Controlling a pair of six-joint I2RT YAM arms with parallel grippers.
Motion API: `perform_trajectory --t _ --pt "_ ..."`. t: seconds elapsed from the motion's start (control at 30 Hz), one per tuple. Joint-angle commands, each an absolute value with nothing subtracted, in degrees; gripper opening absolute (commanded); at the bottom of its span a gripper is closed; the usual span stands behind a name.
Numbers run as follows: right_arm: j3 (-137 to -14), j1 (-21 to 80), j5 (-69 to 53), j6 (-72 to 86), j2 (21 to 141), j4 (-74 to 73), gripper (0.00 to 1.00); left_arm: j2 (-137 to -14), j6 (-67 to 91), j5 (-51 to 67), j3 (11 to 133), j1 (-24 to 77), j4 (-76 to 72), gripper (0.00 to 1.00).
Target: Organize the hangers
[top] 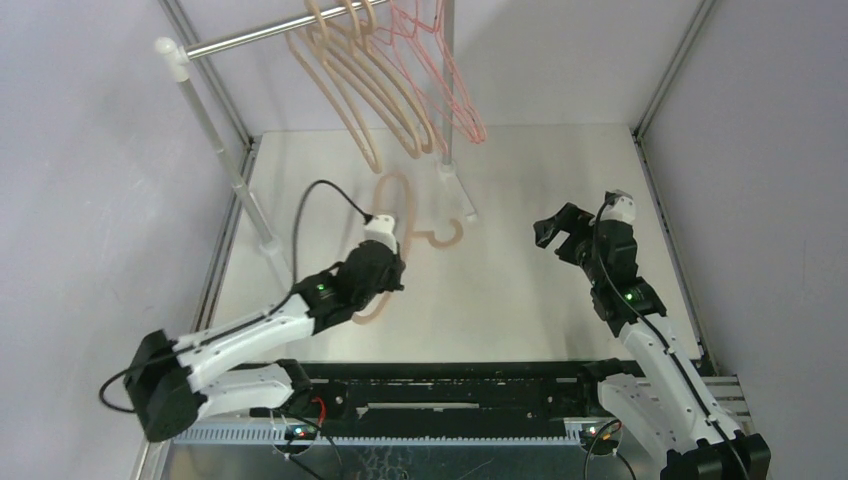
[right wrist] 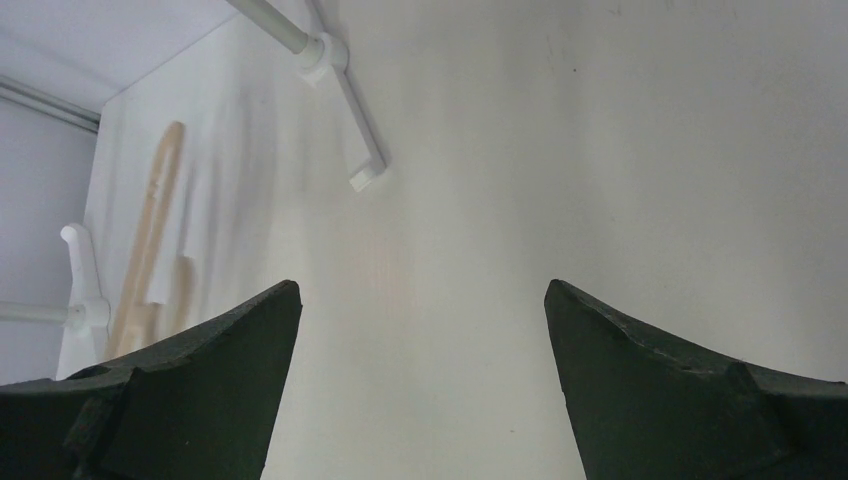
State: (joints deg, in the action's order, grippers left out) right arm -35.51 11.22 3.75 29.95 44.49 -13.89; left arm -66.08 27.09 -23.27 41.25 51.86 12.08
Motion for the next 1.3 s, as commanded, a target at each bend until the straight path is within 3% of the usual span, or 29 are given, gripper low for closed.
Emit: perform_trajectory --t 0.0,0.23,0.4,0.5,0.53,0.63,0.77,0.83,0.93,1.27 --pt "-35.51 11.12 2.3 30.44 44.21 -9.86 1.0 -56.5 29.7 -26.19 40.43 47.24 14.25 0.0" --pt "-35.55 11.33 1.76 30.67 44.38 -9.06 1.0 -45.66 31.24 -29.86 37.08 43.34 18.82 0.0" --pt "-35.54 11.98 1.98 30.81 44.41 -9.06 1.0 -48.09 29.81 -28.56 37.56 43.15 19.29 0.0" --pt "-35.51 12.13 2.64 30.54 44.02 -9.59 1.0 -51.93 28.97 -28.22 37.27 43.11 18.64 0.34" --pt "-35.51 12.17 2.68 30.46 43.84 -9.73 1.0 -53.05 28.74 -28.43 37.0 42.84 18.06 0.37" --pt "-35.55 12.15 2.77 30.29 43.24 -10.26 1.0 -56.17 28.39 -23.77 35.62 38.48 14.43 0.4" --pt "-35.55 12.13 2.45 30.35 42.66 -11.06 1.0 -62.49 25.41 -22.26 37.07 34.76 13.37 0.5" --pt "-35.54 12.09 2.61 30.49 42.36 -11.6 1.0 -65.22 23.5 -20.96 38.55 33.34 14.16 0.59" --pt "-35.58 12.04 3.07 30.34 42.11 -12.32 1.0 -67.75 20.77 -18.5 40.73 30.82 15.84 0.64" --pt "-35.51 11.69 2.56 29.74 43.42 -11.42 1.0 -78.41 16.91 -8.34 46.4 21.96 17.77 0.68"
